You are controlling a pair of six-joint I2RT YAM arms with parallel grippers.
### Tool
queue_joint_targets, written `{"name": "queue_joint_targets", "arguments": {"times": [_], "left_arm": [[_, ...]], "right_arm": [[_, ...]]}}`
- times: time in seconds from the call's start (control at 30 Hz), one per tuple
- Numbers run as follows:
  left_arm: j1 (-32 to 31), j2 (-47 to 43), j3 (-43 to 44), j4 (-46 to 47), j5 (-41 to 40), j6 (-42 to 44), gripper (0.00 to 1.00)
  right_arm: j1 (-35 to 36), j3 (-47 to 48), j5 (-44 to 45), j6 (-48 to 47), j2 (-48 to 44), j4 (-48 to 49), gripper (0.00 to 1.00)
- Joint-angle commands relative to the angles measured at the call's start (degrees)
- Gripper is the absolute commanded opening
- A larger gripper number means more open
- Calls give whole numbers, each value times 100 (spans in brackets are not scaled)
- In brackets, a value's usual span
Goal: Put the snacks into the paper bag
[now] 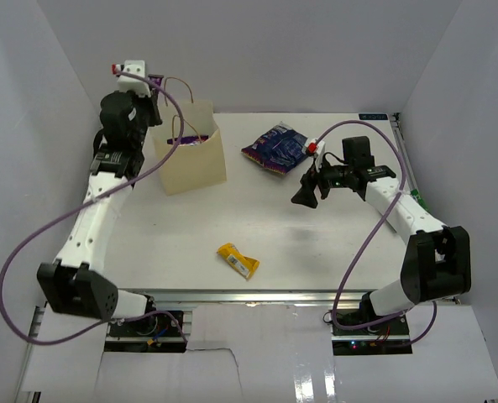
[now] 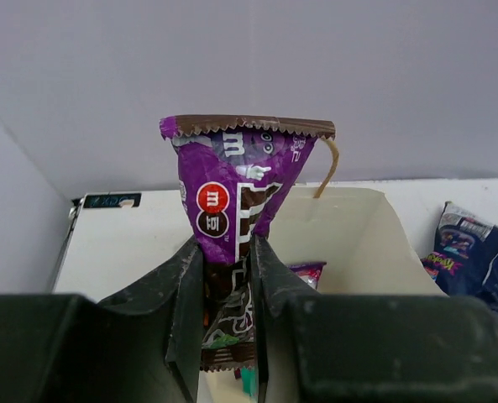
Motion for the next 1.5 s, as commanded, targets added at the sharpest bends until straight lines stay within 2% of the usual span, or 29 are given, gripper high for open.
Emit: {"name": "queue_joint_targets", "arguments": {"times": [0.0, 0.07, 0.2, 0.23, 0.33, 0.37, 0.47, 0.57, 0.6, 0.7, 0.77, 0.83, 0.97, 1.03, 1.17, 1.23, 1.37, 1.43, 1.47], "left_arm": [[84, 795, 756, 292, 936, 922, 13], [102, 1304, 1031, 256, 1305, 922, 15], [102, 1728, 1305, 221, 1437, 843, 30], [111, 1729, 1296, 221, 1464, 721, 44], [111, 1624, 1156, 256, 1499, 370, 73], [102, 1510, 1112, 248, 1464, 290, 75], [102, 1290, 980, 143, 1385, 53, 78], [102, 886, 840, -25, 1280, -193, 78], [102, 737, 743, -51, 1236, -246, 78], [102, -71, 68, -113, 1008, -510, 84], [102, -809, -609, -252, 702, -834, 90], [102, -1588, -1083, -454, 594, -1081, 92], [111, -2776, -2260, -1042, 462, -1766, 94], [102, -3209, -2622, -1403, 453, -2293, 94], [111, -4262, -3562, -1660, 611, -3128, 94], [102, -4493, -4037, -1625, 725, -3523, 94], [111, -4661, -4416, -1467, 875, -3797, 95], [102, -4521, -4461, -1396, 1110, -3842, 95], [102, -4442, -4452, -1379, 1182, -3885, 95]], "right_arm": [[-16, -128, -135, 16, -330, -7, 85], [-16, -207, -170, 60, -408, -25, 85], [-25, -251, -65, 87, -470, -42, 85], [-33, -243, -21, 113, -462, -42, 85], [-69, -182, 215, 341, -383, -16, 86], [-69, -146, 330, 464, -330, -7, 86], [-95, 187, 979, 1120, 12, 19, 86], [-121, 705, 2217, 1895, 583, 37, 86], [-139, 863, 2943, 2463, 750, 46, 85], [-200, 1487, 3957, 3440, 1653, -33, 84], [-209, 1934, 4049, 3524, 2006, -130, 83], [-218, 2234, 4092, 3436, 2507, -226, 83], [-235, 2877, 4837, 2839, 3097, -245, 81], [-271, 3079, 4927, 2305, 3326, -183, 81], [-376, 3299, 4586, 1828, 3686, -192, 77], [-394, 3282, 4313, 1713, 3818, -227, 74], [-411, 3089, 3673, 1468, 3836, -297, 54], [-438, 3001, 3487, 1440, 3775, -359, 49], [-446, 2896, 3373, 1449, 3749, -367, 40]]}}
